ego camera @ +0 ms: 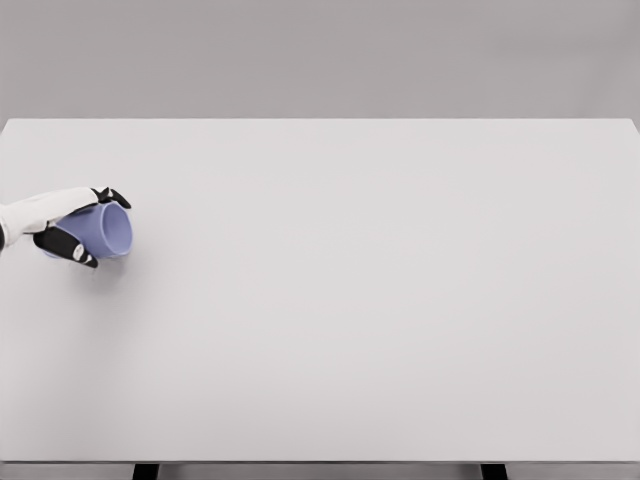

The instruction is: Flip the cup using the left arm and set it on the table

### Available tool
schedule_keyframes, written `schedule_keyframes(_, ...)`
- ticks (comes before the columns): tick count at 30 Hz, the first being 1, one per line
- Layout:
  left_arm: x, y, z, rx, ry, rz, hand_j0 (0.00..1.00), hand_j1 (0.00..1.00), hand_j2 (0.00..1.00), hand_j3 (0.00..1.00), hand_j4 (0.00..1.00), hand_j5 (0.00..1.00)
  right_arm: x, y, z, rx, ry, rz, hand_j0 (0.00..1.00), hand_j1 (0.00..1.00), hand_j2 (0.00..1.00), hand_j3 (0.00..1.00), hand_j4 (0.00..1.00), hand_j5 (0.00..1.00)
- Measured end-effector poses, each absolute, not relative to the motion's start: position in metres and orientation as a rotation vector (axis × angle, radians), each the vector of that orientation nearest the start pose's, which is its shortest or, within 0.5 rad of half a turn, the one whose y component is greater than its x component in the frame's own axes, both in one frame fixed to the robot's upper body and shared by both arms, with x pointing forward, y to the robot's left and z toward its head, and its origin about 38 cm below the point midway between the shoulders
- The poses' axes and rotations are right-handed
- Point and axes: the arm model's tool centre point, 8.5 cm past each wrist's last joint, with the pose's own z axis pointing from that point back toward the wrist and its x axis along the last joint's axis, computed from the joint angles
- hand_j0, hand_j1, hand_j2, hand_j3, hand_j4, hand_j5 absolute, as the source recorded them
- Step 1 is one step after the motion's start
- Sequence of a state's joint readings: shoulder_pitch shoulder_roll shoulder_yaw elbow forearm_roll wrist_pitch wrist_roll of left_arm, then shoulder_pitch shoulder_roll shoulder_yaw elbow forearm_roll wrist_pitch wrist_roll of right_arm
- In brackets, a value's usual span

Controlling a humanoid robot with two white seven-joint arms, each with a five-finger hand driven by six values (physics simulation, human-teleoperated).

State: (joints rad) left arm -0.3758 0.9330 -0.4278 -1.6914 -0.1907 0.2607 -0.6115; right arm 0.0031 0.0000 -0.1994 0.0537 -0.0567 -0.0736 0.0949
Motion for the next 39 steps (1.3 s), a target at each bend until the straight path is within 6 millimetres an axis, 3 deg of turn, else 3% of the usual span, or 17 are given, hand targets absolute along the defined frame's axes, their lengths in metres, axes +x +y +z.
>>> schedule_keyframes(17,0.429,0.350,0.222,0.377,-1.243,-1.135,0.65,0.65,0.65,0.65,0.65,0.65,-0.011,-0.262,-0.261,0.002,-0.040,-0.253,1.00,1.00,1.00,1.00,1.00,1.00)
schedule_keyframes(27,0.440,0.351,0.210,0.303,-1.329,-0.989,0.65,0.65,0.65,0.65,0.65,0.65,-0.011,-0.262,-0.261,0.002,-0.039,-0.253,1.00,1.00,1.00,1.00,1.00,1.00)
schedule_keyframes(39,0.436,0.339,0.191,0.208,-1.378,-0.951,0.66,0.66,0.66,0.66,0.66,0.66,-0.011,-0.262,-0.261,0.002,-0.039,-0.253,1.00,1.00,1.00,1.00,1.00,1.00)
